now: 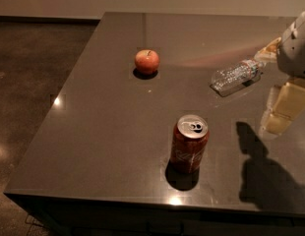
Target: Knock coke can over
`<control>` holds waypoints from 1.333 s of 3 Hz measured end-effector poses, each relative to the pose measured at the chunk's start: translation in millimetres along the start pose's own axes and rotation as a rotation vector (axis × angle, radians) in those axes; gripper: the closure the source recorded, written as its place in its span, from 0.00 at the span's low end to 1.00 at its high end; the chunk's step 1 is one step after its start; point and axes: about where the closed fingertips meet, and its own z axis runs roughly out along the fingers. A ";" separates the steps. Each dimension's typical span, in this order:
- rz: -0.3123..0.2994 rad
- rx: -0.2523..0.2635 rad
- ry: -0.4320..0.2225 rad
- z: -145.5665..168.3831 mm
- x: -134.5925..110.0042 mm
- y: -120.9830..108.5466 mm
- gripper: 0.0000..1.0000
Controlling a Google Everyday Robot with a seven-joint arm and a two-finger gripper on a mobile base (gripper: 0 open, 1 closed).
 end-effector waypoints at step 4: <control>-0.071 0.003 -0.373 36.9 -30.1 71.0 0.00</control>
Offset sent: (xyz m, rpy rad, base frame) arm -0.0600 0.0268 -0.0276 0.3883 -0.0412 0.1242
